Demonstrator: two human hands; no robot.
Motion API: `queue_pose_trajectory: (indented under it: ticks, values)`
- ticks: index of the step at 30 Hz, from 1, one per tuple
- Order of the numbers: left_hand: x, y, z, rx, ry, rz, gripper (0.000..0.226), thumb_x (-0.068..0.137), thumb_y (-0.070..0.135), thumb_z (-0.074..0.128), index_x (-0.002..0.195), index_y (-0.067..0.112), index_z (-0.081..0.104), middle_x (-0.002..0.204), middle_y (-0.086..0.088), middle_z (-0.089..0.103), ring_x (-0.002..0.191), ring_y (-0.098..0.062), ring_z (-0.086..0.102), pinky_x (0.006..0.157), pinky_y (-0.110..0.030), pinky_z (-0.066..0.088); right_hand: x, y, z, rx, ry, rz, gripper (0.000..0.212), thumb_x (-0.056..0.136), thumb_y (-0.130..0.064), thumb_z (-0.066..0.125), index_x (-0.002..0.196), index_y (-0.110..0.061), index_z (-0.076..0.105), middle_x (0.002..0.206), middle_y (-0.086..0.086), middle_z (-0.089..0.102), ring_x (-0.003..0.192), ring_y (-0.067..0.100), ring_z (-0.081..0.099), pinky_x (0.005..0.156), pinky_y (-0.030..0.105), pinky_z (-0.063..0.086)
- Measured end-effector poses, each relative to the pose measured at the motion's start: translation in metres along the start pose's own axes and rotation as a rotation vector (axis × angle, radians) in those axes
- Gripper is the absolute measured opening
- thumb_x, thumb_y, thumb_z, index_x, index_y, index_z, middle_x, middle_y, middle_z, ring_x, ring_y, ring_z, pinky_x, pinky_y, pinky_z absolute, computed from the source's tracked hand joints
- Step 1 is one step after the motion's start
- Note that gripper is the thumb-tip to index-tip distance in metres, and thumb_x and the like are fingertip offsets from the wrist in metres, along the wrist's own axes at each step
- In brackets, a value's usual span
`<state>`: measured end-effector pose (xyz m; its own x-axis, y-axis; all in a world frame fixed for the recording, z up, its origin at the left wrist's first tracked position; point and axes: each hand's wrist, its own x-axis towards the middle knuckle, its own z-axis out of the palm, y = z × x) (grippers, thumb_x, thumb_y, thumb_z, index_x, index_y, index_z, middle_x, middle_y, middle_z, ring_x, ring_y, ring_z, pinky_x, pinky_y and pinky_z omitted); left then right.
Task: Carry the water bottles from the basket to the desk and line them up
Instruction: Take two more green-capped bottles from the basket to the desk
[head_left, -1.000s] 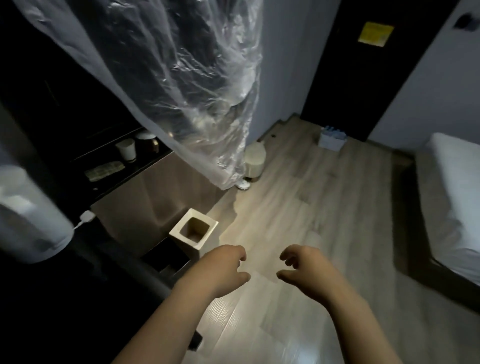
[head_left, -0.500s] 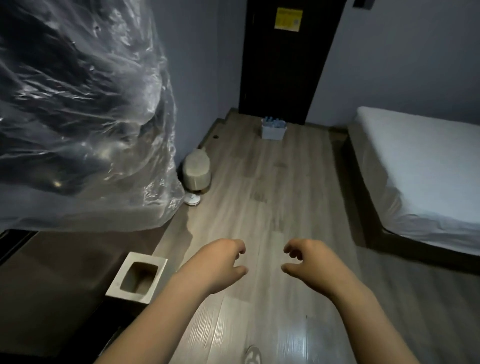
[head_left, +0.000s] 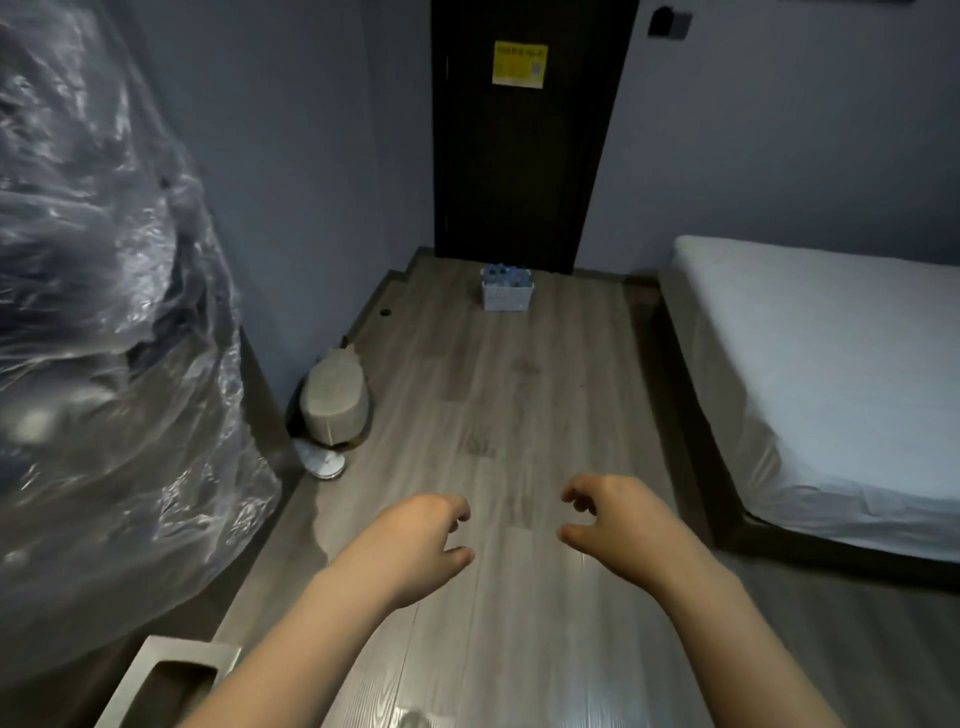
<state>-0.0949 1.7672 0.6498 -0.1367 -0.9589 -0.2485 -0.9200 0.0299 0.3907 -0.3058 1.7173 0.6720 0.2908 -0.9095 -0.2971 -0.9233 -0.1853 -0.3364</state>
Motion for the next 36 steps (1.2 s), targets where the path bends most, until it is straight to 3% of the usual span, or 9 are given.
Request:
queue_pose_trajectory:
  ticks: [8, 25, 36]
  values:
    - [0.157, -0.014, -0.036, 0.027, 0.098, 0.01, 0.041, 0.089, 0.041, 0.055, 0.125, 0.023, 0.051, 0.124, 0.005, 0.06, 0.115, -0.015, 0.055, 0.091, -0.026, 0.043, 0.136, 0.027, -0.055, -0.022, 0.009, 0.038, 0.043, 0.087, -0.032, 0.064, 0.129, -0.024, 0.054, 0.123, -0.003, 0.06, 0.107, 0.013, 0.06, 0.089, 0.028, 0.053]
    - [0.458, -0.039, -0.145, 0.02, 0.059, 0.078, 0.043, 0.089, 0.037, 0.055, 0.129, 0.019, 0.05, 0.128, -0.001, 0.058, 0.12, -0.018, 0.052, 0.097, -0.027, 0.042, 0.42, 0.05, -0.168, 0.007, 0.031, 0.037, 0.042, 0.087, -0.031, 0.066, 0.127, -0.022, 0.057, 0.121, -0.002, 0.062, 0.108, 0.011, 0.06, 0.093, 0.026, 0.051]
    - [0.667, -0.033, -0.204, 0.036, 0.085, 0.046, 0.038, 0.089, 0.036, 0.056, 0.122, 0.018, 0.053, 0.121, -0.002, 0.061, 0.113, -0.018, 0.056, 0.09, -0.025, 0.043, 0.629, 0.107, -0.254, 0.036, 0.043, 0.066, 0.04, 0.087, -0.033, 0.064, 0.124, -0.024, 0.056, 0.122, -0.003, 0.06, 0.11, 0.014, 0.058, 0.095, 0.029, 0.049]
